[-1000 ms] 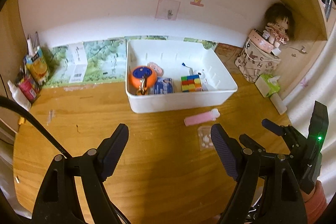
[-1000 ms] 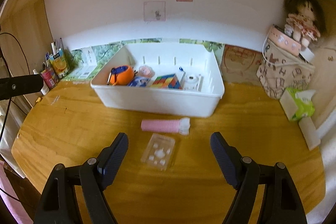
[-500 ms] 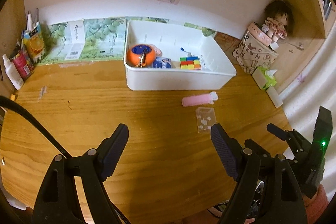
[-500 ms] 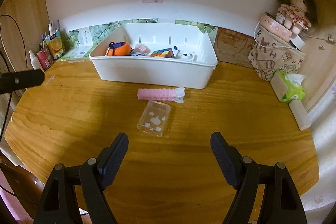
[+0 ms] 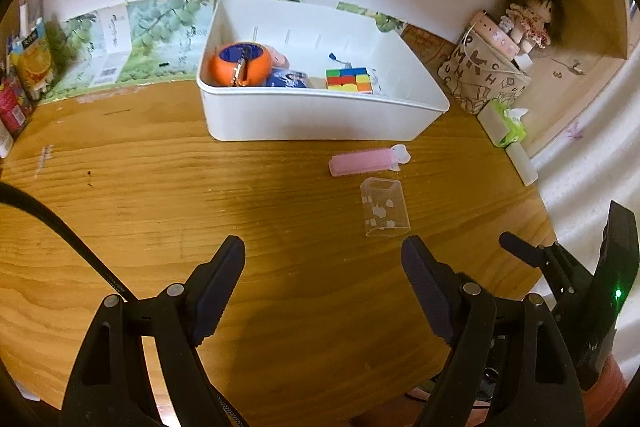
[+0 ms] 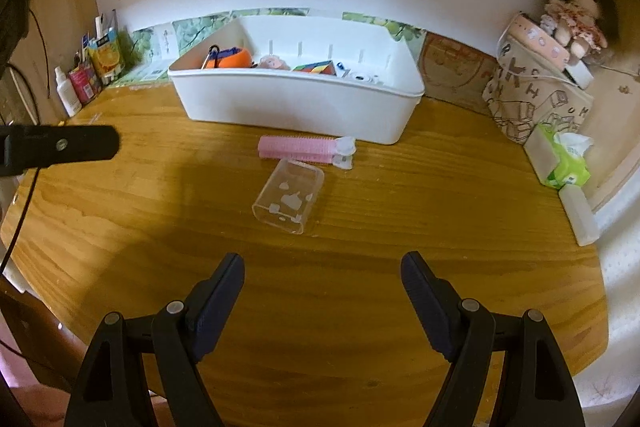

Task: Organize rigid objects
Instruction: 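Withdraw both tools from the tray toward the pink strip and clear case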

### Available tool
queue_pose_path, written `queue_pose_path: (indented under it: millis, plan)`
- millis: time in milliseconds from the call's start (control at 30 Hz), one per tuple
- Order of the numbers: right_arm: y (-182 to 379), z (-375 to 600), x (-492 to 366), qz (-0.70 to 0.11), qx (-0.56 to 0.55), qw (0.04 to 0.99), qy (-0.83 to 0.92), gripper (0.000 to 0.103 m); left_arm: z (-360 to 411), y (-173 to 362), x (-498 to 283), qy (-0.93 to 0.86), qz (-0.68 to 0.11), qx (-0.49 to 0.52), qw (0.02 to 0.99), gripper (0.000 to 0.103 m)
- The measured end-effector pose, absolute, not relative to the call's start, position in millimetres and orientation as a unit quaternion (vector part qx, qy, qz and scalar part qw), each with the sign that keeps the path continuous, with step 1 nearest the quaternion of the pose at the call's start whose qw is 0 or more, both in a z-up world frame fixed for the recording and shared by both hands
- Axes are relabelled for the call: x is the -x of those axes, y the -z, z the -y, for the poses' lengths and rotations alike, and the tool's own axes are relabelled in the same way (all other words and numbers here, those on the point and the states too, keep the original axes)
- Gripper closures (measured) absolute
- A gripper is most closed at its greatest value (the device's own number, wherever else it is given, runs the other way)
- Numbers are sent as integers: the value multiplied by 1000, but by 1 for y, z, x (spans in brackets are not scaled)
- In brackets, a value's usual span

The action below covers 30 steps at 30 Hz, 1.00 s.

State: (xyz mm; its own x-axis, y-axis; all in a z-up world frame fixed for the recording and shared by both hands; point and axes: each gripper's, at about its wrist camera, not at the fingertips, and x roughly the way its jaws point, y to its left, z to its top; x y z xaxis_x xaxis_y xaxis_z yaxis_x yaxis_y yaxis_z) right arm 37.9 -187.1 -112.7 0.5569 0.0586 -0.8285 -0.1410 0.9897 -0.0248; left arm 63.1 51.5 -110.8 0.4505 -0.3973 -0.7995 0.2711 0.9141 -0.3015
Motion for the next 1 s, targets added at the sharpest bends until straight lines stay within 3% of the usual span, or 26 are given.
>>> queue_pose_path:
  millis: [567,1000]
  plan:
    - [143,169,-80,-475,92,849,-212,22,-5,145,-128,205,-513,35,833,20]
    - [167,175,-104,-472,76,853,-211,19,26,162,-163,237,-516,-43,822,20]
